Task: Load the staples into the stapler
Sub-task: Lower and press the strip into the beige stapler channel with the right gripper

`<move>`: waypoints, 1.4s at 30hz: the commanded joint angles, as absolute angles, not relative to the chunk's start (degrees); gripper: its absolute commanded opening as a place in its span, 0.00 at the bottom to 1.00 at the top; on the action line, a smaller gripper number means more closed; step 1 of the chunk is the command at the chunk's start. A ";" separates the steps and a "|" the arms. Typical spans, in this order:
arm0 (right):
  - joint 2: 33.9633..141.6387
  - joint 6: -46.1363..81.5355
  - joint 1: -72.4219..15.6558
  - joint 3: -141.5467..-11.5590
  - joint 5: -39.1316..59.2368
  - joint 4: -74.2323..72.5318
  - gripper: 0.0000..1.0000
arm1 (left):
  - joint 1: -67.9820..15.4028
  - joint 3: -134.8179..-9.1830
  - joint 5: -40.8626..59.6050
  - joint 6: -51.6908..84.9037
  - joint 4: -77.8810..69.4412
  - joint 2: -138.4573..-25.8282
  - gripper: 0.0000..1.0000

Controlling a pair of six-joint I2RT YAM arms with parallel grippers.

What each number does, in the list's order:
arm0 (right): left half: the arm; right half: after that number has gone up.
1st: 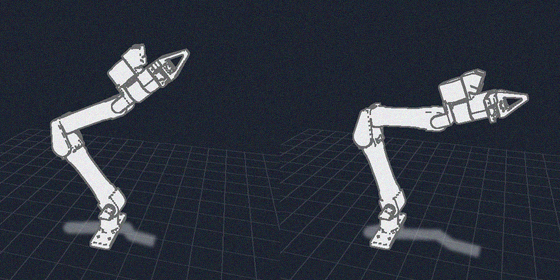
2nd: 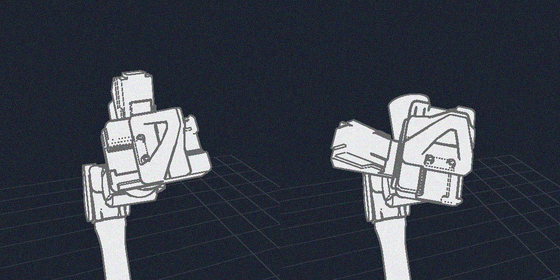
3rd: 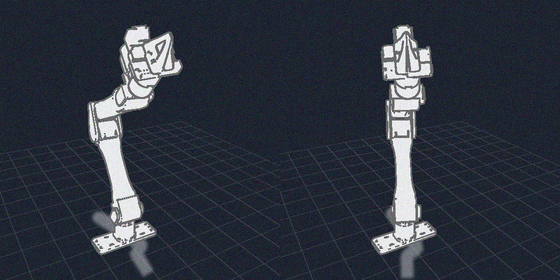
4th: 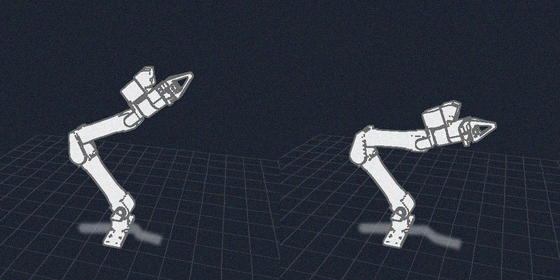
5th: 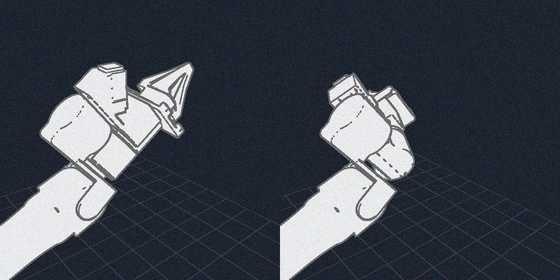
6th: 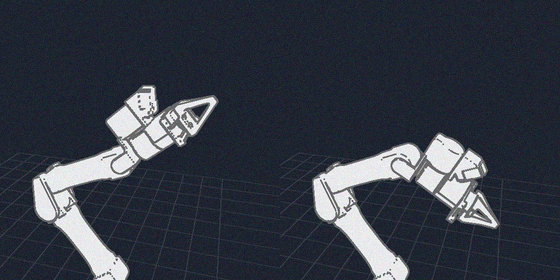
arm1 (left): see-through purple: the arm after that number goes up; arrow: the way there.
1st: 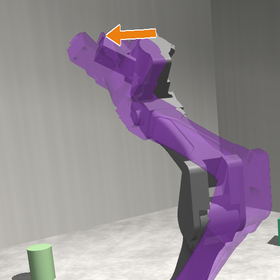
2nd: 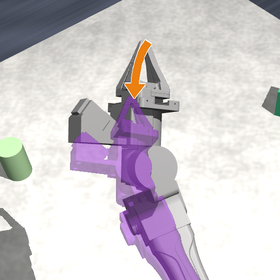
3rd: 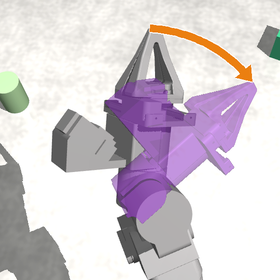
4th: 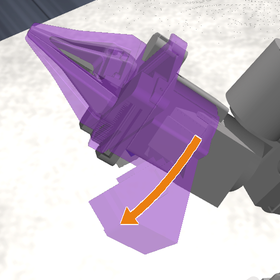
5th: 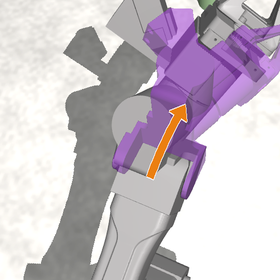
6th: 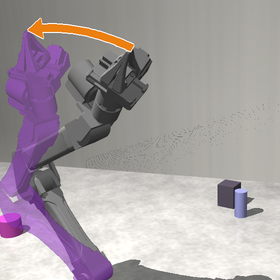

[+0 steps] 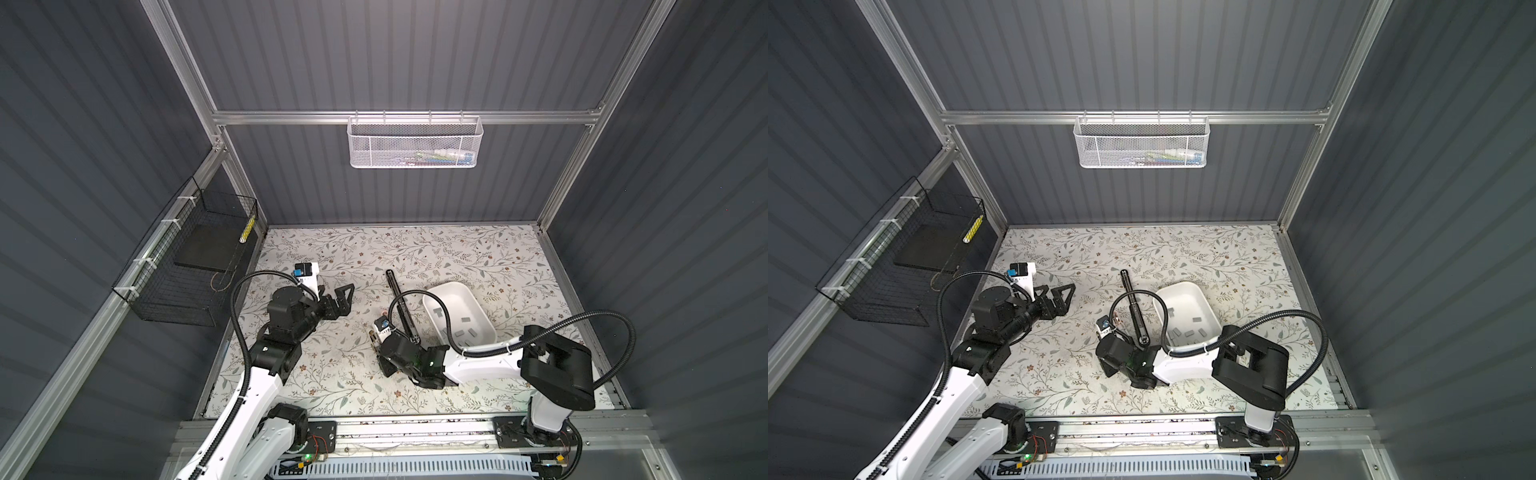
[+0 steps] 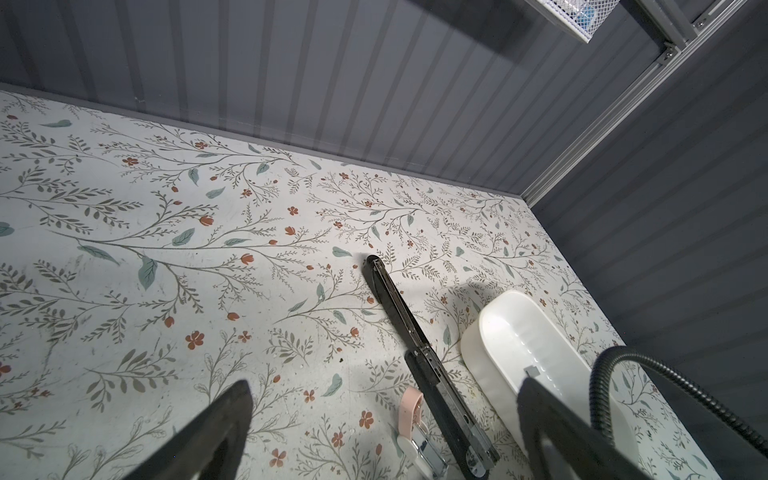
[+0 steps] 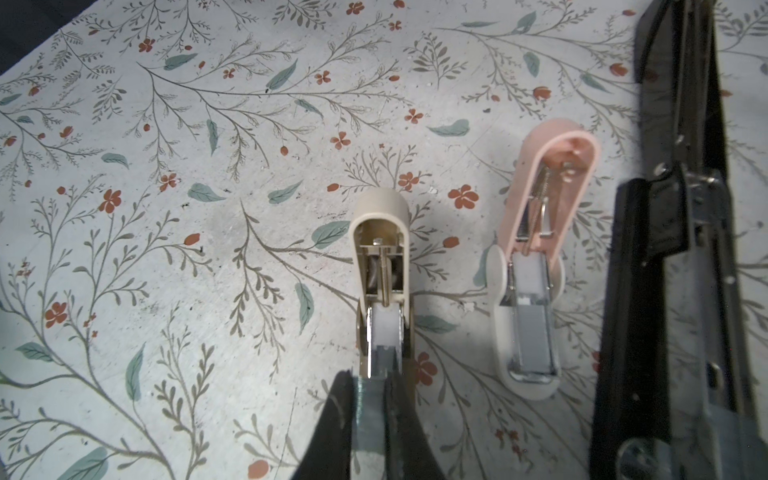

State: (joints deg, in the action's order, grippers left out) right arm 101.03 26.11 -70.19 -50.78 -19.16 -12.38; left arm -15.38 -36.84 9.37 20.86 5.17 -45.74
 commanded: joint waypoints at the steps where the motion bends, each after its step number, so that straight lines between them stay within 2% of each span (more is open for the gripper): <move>1: 102.46 25.54 -70.37 -51.77 -20.37 -12.47 0.00 | -15.16 -36.60 9.03 21.18 5.54 -44.85 1.00; 21: 103.53 19.19 -70.35 -51.40 -21.01 -13.73 0.00 | -15.17 -36.64 9.13 21.29 5.45 -44.99 1.00; 42: 104.38 17.97 -70.37 -52.76 -21.88 -11.95 0.00 | -15.17 -36.59 9.10 21.34 5.53 -44.91 1.00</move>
State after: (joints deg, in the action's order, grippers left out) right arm 104.31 18.79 -70.19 -51.57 -20.51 -13.19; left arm -15.38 -36.84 9.37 20.86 5.17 -45.74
